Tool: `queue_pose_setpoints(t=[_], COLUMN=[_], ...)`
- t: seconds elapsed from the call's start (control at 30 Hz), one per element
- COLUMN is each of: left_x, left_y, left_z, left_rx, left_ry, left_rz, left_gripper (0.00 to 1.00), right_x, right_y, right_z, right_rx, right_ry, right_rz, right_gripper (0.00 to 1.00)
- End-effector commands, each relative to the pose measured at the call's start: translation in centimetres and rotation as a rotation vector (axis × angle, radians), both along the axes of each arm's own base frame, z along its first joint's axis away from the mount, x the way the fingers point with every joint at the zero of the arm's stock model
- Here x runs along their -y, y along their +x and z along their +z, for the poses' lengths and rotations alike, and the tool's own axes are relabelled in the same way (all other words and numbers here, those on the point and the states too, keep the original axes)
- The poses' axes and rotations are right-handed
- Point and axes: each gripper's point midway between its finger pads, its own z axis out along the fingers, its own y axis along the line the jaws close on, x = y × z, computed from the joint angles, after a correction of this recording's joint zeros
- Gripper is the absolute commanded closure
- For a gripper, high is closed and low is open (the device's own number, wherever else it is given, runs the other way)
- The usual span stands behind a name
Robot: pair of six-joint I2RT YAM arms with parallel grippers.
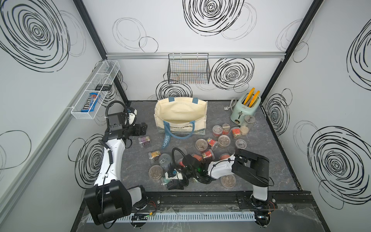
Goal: Take out the seed jars from the canvas bag
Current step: Place the seed jar at the center of the board, then reset both arms
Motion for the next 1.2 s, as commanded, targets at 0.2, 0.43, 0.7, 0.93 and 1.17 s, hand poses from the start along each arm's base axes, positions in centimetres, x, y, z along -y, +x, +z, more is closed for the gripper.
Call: queue_pose_setpoints(t=[0.2,0.43,0.7,0.93,1.17], left_x=[0.4,1.3,2.9,3.3,4.7], left_y=[-0.8,-1.3,-1.2,-0.2,-0.5], left_z=[0.3,-2.2,-4.3,-3.4,-2.5], left_rx=[0.125,0.167,0.239,0.38,0.642], left_ry=[0.043,-0.009,-0.077,-0.021,0.071], left_rz=[-0.052,-0.057,-0.046,-0.002,0.051], left_gripper=[0.04,0.04,0.04,0.04,0.04], right_x=[0.9,5.9,19.2,34.1,47.5], right_y=[1.3,7.3,17.5,23.5,24.2], right_z=[9.4,16.2,18.7,18.3,12.8], right_rx=[0.069,0.099,0.192,0.23,0.235], right_ry=[0.148,0.25,0.304,0.343,0.317], right_rz=[-0.065,-0.316,-0.801,-1.332,-1.794], right_gripper=[0.11,0.03,0.03,0.03,0.03])
